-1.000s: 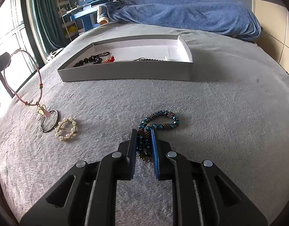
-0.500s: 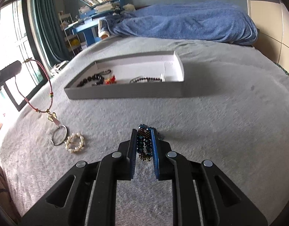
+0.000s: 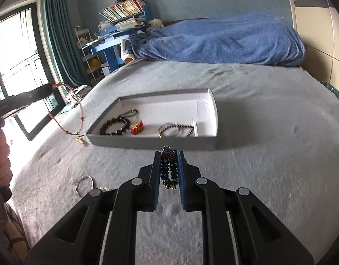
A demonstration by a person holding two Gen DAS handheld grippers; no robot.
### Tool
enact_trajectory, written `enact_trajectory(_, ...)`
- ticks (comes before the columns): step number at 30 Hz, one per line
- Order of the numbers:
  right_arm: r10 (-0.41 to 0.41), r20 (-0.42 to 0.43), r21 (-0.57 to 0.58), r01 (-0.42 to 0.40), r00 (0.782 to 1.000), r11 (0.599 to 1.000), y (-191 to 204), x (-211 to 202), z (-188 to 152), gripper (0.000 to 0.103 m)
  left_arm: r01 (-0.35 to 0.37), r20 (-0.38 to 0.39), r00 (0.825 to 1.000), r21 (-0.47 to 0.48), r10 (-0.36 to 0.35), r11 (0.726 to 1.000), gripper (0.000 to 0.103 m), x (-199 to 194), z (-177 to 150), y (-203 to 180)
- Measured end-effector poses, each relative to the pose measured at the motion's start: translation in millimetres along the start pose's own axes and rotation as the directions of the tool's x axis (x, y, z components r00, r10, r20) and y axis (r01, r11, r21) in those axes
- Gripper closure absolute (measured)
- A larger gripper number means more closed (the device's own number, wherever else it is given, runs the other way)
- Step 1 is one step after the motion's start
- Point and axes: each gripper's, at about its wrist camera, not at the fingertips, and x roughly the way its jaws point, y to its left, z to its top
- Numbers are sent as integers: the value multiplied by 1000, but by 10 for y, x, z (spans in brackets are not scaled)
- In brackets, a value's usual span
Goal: Organize jewelry
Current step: 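Carry the pink cord bracelet to the tray with left tool while right tool carries the teal bracelet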
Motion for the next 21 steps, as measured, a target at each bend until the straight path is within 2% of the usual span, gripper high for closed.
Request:
enact_trajectory(4, 14, 9, -16, -14, 1000, 1000, 15, 69, 246, 89, 13, -7, 1000, -27, -13, 1000, 100, 140, 103, 29)
enact_trajectory(10, 26, 33, -38, -25, 999, 999, -8, 179, 656, 89, 22, -16, 1000, -16, -22, 1000, 100, 384, 283, -18)
enact_trajectory(21, 22, 5, -15, -21, 1000, 1000, -69, 748, 1041, 89, 14, -34, 999, -12, -14, 1000, 100, 1022, 588, 4)
